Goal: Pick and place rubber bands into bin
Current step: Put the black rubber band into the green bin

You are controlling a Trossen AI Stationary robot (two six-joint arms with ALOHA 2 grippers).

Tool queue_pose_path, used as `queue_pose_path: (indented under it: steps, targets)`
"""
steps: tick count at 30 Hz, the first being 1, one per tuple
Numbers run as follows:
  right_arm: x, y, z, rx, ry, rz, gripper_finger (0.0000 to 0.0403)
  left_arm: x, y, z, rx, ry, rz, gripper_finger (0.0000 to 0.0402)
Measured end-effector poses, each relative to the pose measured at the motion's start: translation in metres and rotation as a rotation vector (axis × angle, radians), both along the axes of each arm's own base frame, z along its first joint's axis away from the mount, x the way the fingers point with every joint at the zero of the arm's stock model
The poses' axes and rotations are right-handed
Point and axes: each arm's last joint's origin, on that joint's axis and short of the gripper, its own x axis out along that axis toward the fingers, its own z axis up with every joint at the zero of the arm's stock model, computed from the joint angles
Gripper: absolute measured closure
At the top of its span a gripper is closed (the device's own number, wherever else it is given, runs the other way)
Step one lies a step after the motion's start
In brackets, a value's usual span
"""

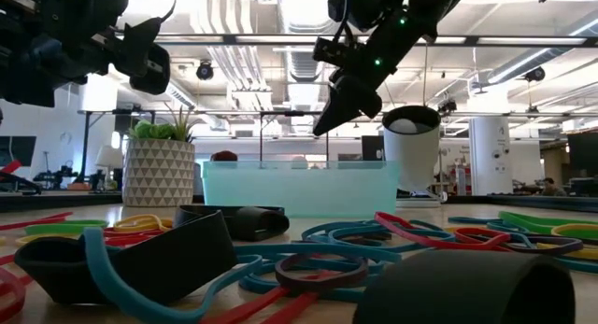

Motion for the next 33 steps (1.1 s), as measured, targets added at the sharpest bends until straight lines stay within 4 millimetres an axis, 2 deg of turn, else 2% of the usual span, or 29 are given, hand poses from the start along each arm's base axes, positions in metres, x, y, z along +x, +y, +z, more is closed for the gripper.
queue_pose_path:
  steps: [5, 8, 12, 17, 20, 25, 29, 33]
  targets:
    - [0.000, 0.000, -0.001, 0.005, 0.001, -0.005, 0.0333, 0.001, 0.000, -0.001, -0.031, 0.024, -0.003, 0.0248]
    - [0.000, 0.003, 0.000, 0.014, -0.005, -0.009, 0.0329, 0.008, -0.001, -0.012, -0.036, 0.166, 0.028, 0.0248]
    - [-0.003, 0.016, 0.005, -0.002, 0.007, 0.046, 0.0328, 0.026, -0.006, -0.024, -0.030, 0.364, 0.074, 0.0248]
    - [-0.012, 0.040, 0.023, -0.024, -0.009, 0.135, 0.0337, 0.052, -0.018, -0.028, -0.031, 0.458, 0.028, 0.0248]
    - [-0.023, 0.056, 0.039, -0.017, -0.033, 0.169, 0.0341, 0.070, -0.025, -0.029, -0.029, 0.551, 0.024, 0.0248]
    - [-0.050, 0.079, 0.064, 0.032, -0.052, 0.190, 0.0344, 0.096, -0.036, -0.034, 0.011, 0.817, 0.093, 0.0248]
    - [-0.074, 0.093, 0.079, 0.083, -0.089, 0.203, 0.0342, 0.114, -0.044, -0.028, 0.074, 0.953, 0.185, 0.0248]
    - [-0.096, 0.104, 0.087, 0.114, -0.141, 0.236, 0.0342, 0.129, -0.051, -0.021, 0.095, 1.016, 0.242, 0.0248]
